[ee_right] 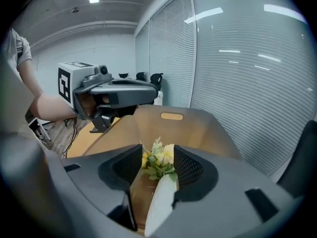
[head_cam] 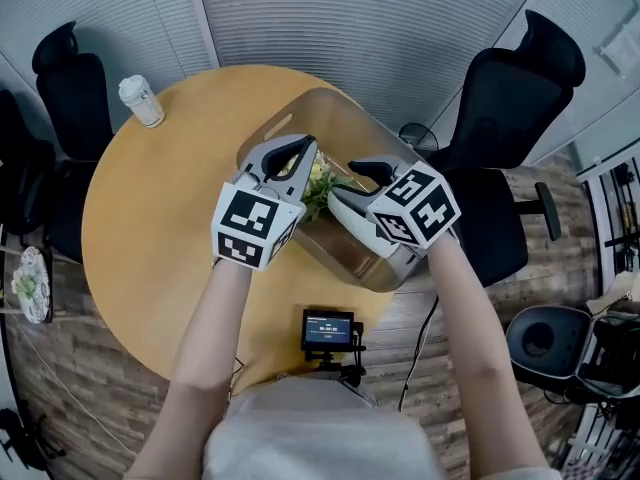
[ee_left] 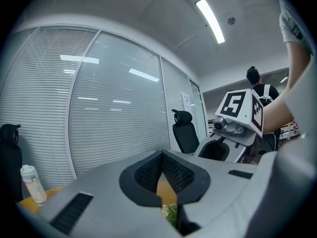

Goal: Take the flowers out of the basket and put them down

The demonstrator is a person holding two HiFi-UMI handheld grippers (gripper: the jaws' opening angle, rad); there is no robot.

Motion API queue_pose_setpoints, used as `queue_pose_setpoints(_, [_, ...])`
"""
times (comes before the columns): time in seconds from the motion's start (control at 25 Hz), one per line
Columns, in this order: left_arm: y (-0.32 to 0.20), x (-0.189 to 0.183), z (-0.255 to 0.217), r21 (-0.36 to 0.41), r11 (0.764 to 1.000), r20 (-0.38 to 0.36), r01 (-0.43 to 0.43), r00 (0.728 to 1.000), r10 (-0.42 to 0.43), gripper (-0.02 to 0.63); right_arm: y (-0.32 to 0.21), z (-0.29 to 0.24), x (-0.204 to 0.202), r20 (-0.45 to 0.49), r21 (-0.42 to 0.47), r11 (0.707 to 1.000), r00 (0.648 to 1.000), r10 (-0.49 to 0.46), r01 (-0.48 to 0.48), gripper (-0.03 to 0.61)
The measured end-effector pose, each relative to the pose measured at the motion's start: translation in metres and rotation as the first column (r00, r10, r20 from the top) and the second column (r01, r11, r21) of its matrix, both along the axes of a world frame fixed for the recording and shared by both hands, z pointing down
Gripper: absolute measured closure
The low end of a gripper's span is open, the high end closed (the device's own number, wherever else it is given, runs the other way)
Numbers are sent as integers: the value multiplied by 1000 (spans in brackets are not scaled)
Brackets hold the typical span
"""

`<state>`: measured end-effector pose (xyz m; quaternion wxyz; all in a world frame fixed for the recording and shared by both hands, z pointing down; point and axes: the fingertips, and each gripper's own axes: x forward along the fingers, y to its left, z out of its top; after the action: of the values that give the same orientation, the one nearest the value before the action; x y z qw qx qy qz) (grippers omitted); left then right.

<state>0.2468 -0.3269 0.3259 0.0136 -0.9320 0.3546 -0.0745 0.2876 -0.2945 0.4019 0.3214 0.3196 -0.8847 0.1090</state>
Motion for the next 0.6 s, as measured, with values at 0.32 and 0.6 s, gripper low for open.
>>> queue_pose_setpoints(0.32, [0,-2,-1,4,1000,-20,7,1000,-7,609,-1,48,-1,-108,-182,983,993,-47,27,272])
queue_pose_setpoints(0.6, [-5,-13,-4,10,999,-27,34,999,-34,609,1,90,3,-184,-317,948,980,-76,14,252])
